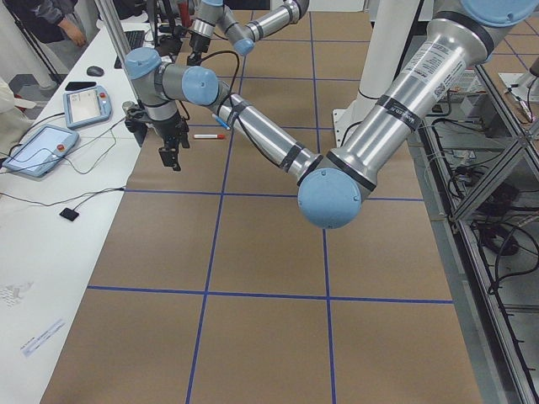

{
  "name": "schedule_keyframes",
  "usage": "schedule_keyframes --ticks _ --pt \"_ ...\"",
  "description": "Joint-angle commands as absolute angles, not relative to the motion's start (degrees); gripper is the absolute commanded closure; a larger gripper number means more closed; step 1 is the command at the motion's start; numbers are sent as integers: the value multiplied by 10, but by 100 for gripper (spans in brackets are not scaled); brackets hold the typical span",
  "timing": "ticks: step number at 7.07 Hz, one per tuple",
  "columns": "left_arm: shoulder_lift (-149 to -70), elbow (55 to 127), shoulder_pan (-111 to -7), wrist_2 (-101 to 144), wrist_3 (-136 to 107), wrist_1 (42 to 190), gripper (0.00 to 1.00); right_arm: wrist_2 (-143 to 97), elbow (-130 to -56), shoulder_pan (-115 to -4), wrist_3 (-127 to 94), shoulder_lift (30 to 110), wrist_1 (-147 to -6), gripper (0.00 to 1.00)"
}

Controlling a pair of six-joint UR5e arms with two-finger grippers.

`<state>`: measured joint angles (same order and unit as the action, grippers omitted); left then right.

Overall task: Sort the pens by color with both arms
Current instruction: 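Lift the green marker up out of the cup with the right gripper, then lower the green marker onto the table beside the red marker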

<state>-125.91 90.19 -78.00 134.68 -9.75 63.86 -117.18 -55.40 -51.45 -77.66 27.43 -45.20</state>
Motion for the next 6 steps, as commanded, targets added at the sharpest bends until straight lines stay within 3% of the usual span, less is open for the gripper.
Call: schedule_keyframes --ticks 1,6 --pt "-1260 906 -780 1346 -98 635 1 -1170 -450 -499 -776 198 -454 99" --pt "-1259 892 -780 1343 -98 637 1 -1187 -401 -469 -694 176 -467 98"
